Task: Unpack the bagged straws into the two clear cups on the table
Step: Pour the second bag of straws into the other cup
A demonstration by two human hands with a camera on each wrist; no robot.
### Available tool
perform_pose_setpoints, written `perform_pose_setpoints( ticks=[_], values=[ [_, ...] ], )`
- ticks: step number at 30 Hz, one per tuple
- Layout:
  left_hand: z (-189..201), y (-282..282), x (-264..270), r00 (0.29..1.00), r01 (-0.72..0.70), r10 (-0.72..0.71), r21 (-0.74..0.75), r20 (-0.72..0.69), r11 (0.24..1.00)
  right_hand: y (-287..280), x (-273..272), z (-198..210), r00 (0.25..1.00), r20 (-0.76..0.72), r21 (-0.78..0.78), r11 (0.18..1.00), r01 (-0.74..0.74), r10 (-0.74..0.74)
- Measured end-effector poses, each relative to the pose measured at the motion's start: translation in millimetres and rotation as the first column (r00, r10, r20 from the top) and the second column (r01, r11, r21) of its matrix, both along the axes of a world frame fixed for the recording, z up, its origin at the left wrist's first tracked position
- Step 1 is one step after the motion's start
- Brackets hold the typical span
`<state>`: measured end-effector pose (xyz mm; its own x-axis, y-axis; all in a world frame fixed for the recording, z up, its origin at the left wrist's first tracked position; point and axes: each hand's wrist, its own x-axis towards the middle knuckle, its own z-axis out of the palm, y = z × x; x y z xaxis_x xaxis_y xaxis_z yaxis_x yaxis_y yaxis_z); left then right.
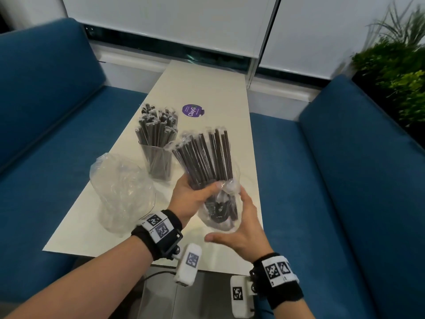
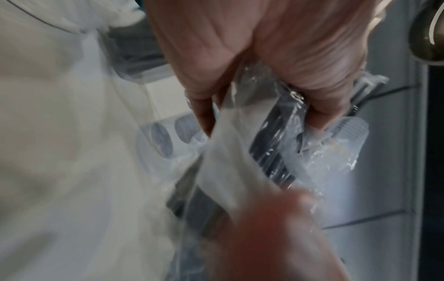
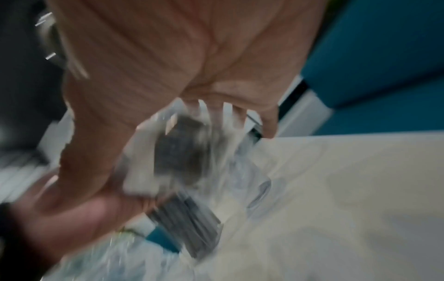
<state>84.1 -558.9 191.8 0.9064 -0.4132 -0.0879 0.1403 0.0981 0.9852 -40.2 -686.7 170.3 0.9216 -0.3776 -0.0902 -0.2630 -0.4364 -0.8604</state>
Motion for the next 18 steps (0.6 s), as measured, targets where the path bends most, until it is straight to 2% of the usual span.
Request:
perform_pose_setpoints(
  ticks=[2,3,5,7,11,12,13,14,15,16,17,18],
  values=[
    [1.0,-8.7,-8.8,0.998,0.059,-0.060,0.023,0.022,0.998,8.0,3.8,2.7,1.000,-0.013,-0.091,0.996,-0.018,0.017],
    [2.2,-13.1,-15.3,0.995,0.092,-0.094,0.054,0.035,0.994,10.4,7.1,4.3,1.000,0.014,-0.085,0.996,0.012,-0.011],
    [4.7,-22.0,-27.7,0.986,0.148,-0.156,0.127,0.052,0.981,11.7,12.0,9.1,0.993,0.028,-0.059,0.992,0.113,-0.111],
    [7.6,-29.6,-33.9,0.979,0.171,-0.191,0.212,0.076,0.962,9.9,14.1,12.4,0.978,-0.001,-0.109,0.972,0.209,-0.210],
    [18.4,-33.4,-27.7,0.938,0.265,-0.330,0.395,0.106,0.880,-5.4,13.9,18.2,0.951,0.015,-0.130,0.942,0.308,-0.309],
    [24.1,-28.3,-26.0,0.933,0.240,-0.331,0.435,0.145,0.868,-13.6,15.1,23.5,0.947,-0.022,-0.163,0.935,0.314,-0.322],
    [28.7,-21.0,-23.9,0.923,0.161,-0.301,0.471,0.240,0.867,-22.8,16.9,31.5,0.942,-0.074,-0.210,0.928,0.307,-0.328],
    [35.0,-13.1,-21.9,0.882,0.039,-0.261,0.493,0.391,0.869,-32.9,18.8,40.2,0.935,-0.136,-0.278,0.919,0.280,-0.327],
    [42.3,-6.4,-20.8,0.781,-0.096,-0.247,0.501,0.574,0.860,-42.3,20.8,50.2,0.930,-0.191,-0.367,0.901,0.230,-0.315],
    [48.8,-3.6,-18.1,0.623,-0.204,-0.273,0.488,0.733,0.849,-50.6,24.2,59.4,0.922,-0.238,-0.466,0.869,0.167,-0.305],
    [52.1,-6.3,-13.0,0.440,-0.274,-0.335,0.480,0.833,0.833,-56.3,27.5,70.3,0.915,-0.275,-0.557,0.825,0.098,-0.295],
    [57.1,-12.8,-8.0,0.260,-0.330,-0.430,0.498,0.865,0.802,-60.1,31.6,80.5,0.912,-0.300,-0.636,0.771,0.028,-0.280]
  ],
)
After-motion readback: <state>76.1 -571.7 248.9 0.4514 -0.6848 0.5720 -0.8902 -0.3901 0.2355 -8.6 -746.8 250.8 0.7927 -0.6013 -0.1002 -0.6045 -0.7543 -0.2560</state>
